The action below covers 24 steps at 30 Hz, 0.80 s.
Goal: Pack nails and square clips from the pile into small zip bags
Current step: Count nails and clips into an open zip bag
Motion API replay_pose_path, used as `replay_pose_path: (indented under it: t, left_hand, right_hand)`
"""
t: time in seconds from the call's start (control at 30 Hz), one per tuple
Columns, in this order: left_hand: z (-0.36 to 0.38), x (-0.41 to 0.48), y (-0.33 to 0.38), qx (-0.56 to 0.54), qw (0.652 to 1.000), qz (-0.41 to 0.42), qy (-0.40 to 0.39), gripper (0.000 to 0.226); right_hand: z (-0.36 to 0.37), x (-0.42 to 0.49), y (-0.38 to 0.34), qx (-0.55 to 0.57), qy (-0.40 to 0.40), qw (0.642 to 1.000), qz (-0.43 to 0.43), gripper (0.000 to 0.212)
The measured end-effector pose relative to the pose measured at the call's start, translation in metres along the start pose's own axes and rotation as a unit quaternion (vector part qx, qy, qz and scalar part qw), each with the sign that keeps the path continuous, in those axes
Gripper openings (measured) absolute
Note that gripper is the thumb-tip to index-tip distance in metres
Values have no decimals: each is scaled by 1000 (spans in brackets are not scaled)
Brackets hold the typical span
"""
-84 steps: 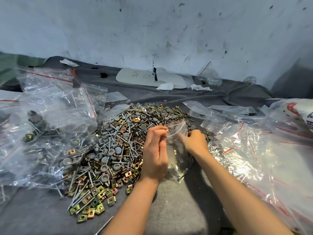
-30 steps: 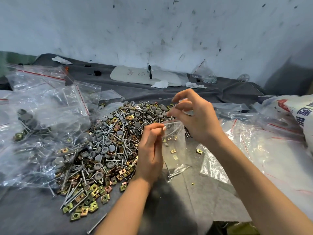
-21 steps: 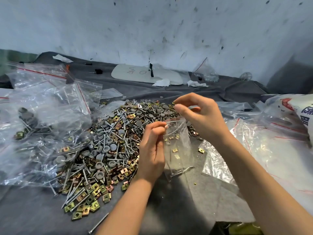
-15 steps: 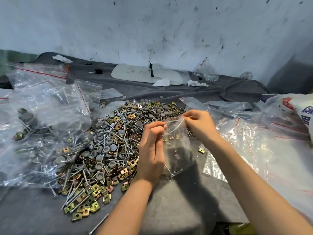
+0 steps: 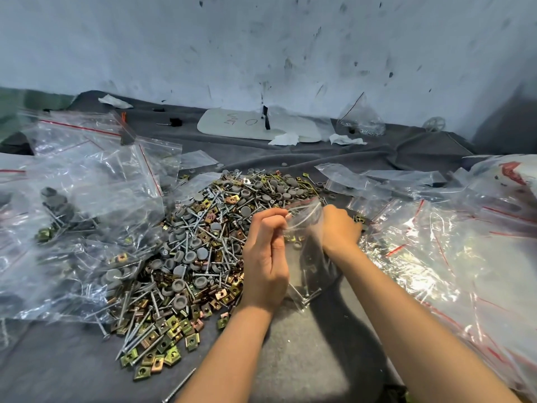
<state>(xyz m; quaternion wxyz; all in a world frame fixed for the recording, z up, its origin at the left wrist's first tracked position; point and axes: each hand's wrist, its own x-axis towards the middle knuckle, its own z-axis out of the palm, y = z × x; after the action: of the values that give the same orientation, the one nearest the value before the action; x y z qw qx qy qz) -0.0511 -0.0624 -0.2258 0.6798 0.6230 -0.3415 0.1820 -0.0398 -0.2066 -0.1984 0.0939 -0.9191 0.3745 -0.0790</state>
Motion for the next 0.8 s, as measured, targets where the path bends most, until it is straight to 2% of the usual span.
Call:
replay_pose_path:
  t: [0.1,0.2,0.3,0.43,0.5,0.57,0.67,0.8]
  left_hand:
    - [0,0,-3,-2,1000,-6,7,18]
    - [1,2,-3,-4,1000,-11,10,17]
    - [2,2,-1,0,1000,-7,6,17]
    - [2,1,-1,-5,1000,0,3,17]
    - [2,1,-1,-4,1000,0,-2,16]
    - [1,1,-2,0,1000,0,-2,17]
    - [0,1,-2,4,1000,-2,-4,19]
    - [0,0,-2,20,1000,0,-1,18]
  right_hand:
    - [0,-2,8,14,-15,1000,-13,17]
    - [-8,-9,20,190,-30,981,-12,14]
    - [-30,-12,25,371,7,928,-23,4]
    - [-69,-24,13,530,1,840,-112,35]
    - [-84,-35,3,546,-7,820,-168,32]
    - [-92,-45,-5,535,-3,818,-212,21]
    - [-90,-54,-13,493,-5,831,-256,14]
    - [-81,-55,-13,450,-38,851,-270,8]
